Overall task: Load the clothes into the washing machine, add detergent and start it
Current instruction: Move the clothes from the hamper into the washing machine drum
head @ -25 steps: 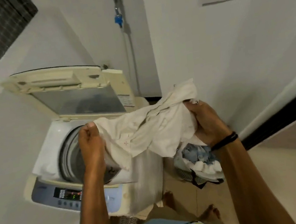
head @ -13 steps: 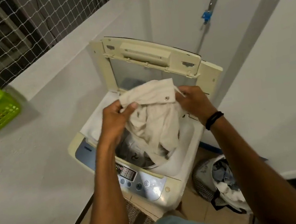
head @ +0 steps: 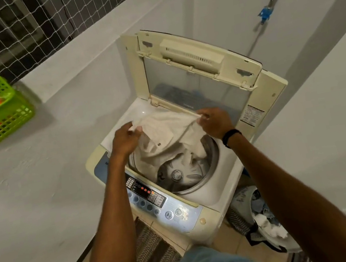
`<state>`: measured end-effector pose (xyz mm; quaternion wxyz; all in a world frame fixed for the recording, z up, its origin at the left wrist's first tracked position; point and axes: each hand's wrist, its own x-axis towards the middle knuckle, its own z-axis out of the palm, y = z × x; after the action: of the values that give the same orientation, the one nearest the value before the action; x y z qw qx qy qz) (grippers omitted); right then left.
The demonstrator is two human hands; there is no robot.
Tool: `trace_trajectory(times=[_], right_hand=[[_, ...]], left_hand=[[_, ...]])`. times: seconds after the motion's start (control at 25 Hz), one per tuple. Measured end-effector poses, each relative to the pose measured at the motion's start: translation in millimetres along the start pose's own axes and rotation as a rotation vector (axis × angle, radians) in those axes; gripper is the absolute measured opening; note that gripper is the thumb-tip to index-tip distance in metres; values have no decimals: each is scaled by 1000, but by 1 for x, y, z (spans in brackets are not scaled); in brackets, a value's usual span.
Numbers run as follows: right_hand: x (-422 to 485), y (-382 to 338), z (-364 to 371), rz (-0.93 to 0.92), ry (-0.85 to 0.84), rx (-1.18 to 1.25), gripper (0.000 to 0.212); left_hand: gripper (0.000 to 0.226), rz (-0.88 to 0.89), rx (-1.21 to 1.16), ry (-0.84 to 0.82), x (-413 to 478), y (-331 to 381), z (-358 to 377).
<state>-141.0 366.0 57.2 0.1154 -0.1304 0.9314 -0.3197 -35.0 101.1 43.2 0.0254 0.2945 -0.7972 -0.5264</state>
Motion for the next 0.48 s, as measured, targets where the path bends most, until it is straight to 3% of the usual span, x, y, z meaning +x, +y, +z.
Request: trace_trajectory(times=[0.08,0.12,0.24,0.36,0.48], right_hand=[[-10,16,9,43,-91,-32,37],[-16,25,11,51,-106,-61,33],[-34,56,12,49,-161,-137,25],[-53,86,8,143,-216,-127,28],[-79,124,0,248,-225,1,20]], left_hand=[[63,-125,130,-40,-2,-18,9],[68,-153,141,-32,-5,-25,13],[46,-167,129,0,-26,-30,36],[18,-106,147,-92,-58,-26,82],[21,-88,218,-250,-92,-22,146]])
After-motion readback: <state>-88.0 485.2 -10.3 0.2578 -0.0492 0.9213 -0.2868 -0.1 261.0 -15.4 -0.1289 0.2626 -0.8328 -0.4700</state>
